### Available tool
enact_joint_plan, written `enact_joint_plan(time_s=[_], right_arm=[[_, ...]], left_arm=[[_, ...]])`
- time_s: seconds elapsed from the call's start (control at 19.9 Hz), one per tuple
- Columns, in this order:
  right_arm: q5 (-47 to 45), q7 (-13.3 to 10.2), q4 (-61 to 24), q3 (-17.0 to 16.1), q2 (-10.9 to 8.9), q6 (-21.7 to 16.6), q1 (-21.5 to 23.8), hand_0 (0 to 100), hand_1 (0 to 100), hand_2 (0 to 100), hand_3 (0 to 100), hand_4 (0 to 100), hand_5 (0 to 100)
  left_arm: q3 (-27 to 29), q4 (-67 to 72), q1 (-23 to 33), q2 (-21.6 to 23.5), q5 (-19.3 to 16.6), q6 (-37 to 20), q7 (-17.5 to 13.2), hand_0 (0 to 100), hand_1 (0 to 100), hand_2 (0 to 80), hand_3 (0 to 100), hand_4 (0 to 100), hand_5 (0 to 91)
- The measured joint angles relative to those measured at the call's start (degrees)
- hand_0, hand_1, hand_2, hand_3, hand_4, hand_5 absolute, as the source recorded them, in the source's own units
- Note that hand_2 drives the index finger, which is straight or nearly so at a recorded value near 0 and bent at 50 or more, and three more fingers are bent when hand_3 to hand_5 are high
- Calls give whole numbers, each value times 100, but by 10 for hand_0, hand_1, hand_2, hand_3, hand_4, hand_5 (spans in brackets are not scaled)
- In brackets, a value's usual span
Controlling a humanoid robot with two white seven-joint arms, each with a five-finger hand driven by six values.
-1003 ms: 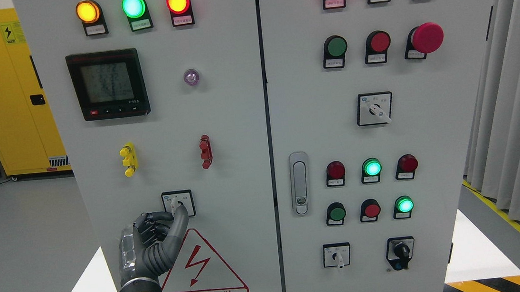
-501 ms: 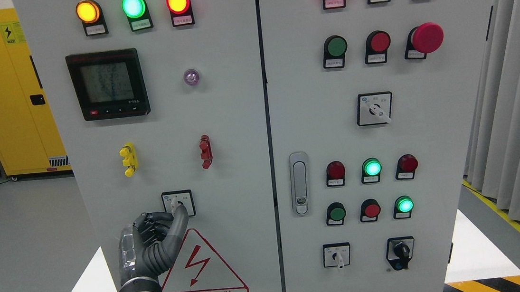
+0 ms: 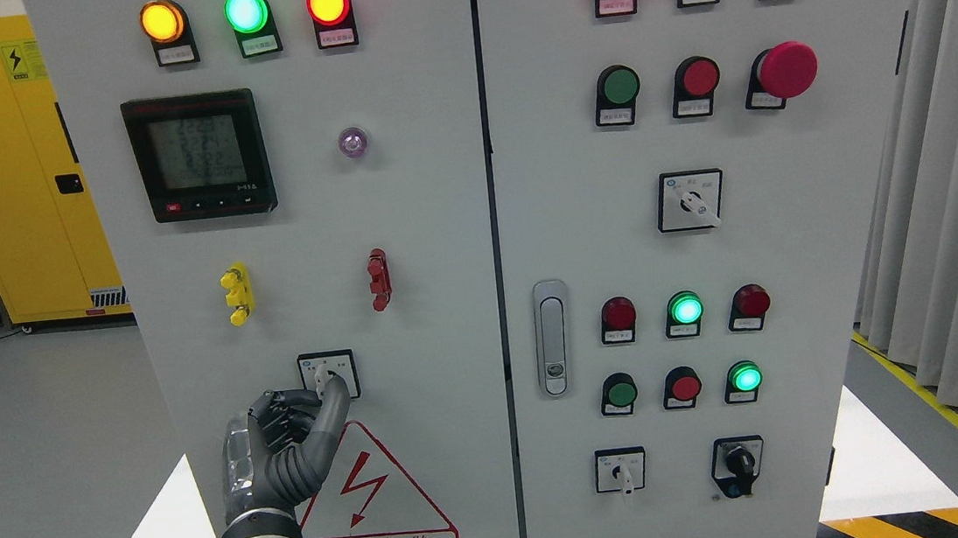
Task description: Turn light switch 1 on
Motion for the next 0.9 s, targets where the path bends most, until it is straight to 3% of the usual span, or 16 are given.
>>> enact_joint_plan(time_s=[0.9], right_arm=[[0,-1,0,0,0,0,0,0,500,40,0,0,0]], left_arm=[[1,10,1,-20,4,7,-20,388,583,594,874,886,835]])
